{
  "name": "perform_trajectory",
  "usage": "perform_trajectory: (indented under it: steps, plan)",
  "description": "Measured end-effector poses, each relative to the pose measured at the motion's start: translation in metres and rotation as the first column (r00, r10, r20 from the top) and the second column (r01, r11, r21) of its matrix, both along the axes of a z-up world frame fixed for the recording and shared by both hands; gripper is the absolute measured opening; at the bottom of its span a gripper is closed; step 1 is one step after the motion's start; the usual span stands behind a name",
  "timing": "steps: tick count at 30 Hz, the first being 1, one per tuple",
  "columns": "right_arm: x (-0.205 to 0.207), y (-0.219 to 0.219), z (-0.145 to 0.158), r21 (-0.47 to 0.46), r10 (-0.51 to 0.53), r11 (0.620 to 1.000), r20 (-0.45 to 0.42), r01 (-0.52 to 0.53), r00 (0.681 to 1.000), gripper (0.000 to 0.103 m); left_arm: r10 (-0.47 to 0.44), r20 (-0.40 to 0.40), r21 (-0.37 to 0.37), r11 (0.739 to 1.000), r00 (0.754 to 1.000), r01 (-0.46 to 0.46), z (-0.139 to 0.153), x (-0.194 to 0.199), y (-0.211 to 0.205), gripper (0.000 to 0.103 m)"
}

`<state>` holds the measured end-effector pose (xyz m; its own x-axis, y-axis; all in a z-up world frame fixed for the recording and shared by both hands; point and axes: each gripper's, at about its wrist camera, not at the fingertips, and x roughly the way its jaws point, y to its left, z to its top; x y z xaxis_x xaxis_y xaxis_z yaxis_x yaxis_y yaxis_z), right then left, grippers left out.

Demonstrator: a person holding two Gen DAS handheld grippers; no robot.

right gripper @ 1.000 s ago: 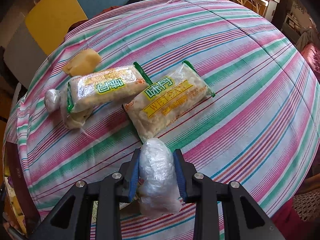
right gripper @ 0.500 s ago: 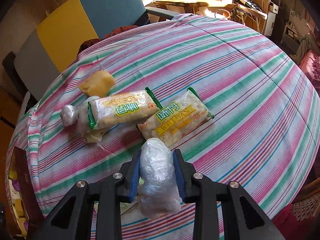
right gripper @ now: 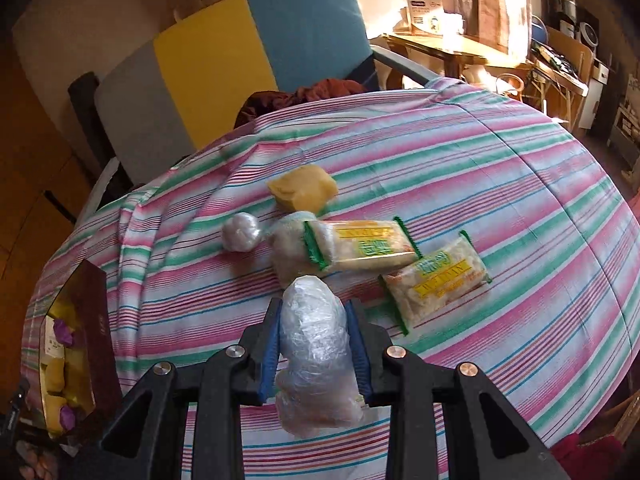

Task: Organize objects
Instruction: 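Carry the clear plastic bundle into the gold tin and release it with the right gripper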

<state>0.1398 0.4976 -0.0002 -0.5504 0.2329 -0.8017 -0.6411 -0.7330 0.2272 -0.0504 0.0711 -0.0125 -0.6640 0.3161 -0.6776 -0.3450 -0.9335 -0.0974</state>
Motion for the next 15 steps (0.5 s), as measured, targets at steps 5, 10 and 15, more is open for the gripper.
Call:
perform_trajectory:
  steps: [5, 10, 15]
  plan:
    - [-0.064, -0.069, 0.017, -0.060, 0.242, 0.968, -0.058, -0.245, 0.969, 0.031, 0.035, 0.008, 0.022, 0.999, 0.999, -0.035, -0.001, 0.002, -0.023, 0.053]
    - [-0.133, -0.158, 0.018, -0.097, 0.478, 0.869, -0.082, -0.485, 0.874, 0.031, 0.087, 0.007, 0.029, 0.996, 0.996, -0.087, -0.002, 0.003, -0.052, 0.053]
    - [-0.192, -0.233, 0.002, -0.157, 0.625, 0.764, -0.059, -0.625, 0.778, 0.030, 0.135, 0.029, 0.044, 0.990, 0.990, -0.136, -0.009, 0.001, -0.076, 0.053]
